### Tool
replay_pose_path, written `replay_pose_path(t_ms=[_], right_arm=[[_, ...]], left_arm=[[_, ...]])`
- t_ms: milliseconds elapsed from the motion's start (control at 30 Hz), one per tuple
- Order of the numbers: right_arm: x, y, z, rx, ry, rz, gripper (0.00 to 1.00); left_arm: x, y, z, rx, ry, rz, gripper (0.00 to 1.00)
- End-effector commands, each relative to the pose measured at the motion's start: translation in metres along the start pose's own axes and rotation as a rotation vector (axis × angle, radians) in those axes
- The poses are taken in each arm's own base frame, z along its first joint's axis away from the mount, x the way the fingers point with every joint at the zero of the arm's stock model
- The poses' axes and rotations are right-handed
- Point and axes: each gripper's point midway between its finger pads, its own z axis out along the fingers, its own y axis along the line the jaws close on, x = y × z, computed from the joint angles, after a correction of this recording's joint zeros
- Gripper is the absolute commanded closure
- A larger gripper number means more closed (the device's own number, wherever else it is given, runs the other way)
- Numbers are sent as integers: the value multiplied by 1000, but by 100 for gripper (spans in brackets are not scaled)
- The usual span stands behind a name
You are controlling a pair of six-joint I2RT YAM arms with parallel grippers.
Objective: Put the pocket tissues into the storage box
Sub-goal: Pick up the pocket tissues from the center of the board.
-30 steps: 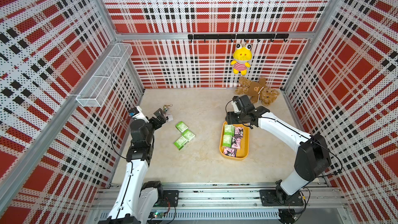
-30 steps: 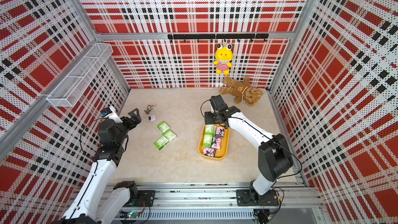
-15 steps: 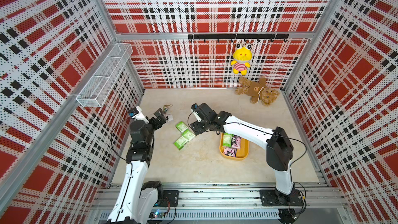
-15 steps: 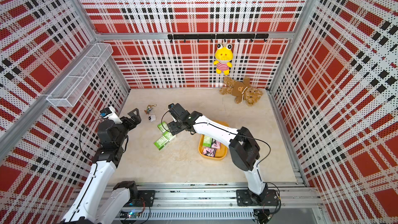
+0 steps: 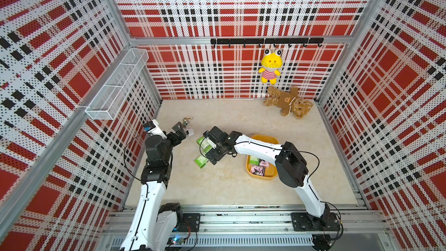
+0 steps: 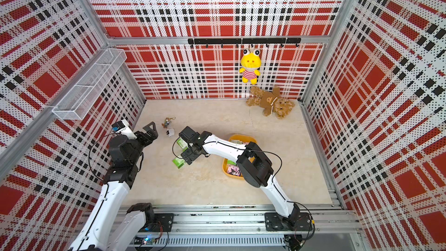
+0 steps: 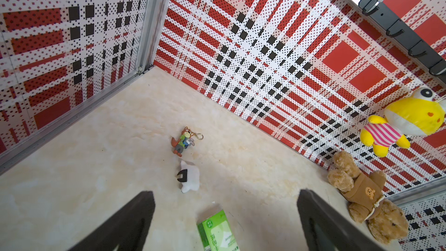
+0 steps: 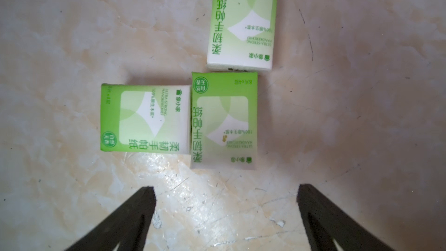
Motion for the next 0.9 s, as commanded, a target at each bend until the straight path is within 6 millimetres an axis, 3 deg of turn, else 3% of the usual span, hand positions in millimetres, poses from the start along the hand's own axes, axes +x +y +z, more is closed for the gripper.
replay_pose_path(t_ms=[0,567,867], right_arm=[[8,4,15,-15,46,-38,0],[20,1,38,5,105,-92,1],[14,3,49,1,105,-96,1]], left_arm=[[-15,-7,-1,4,-32,21,0],[-14,-4,2,-7,-24,36,0],[-12,-3,3,-11,-22,40,0]])
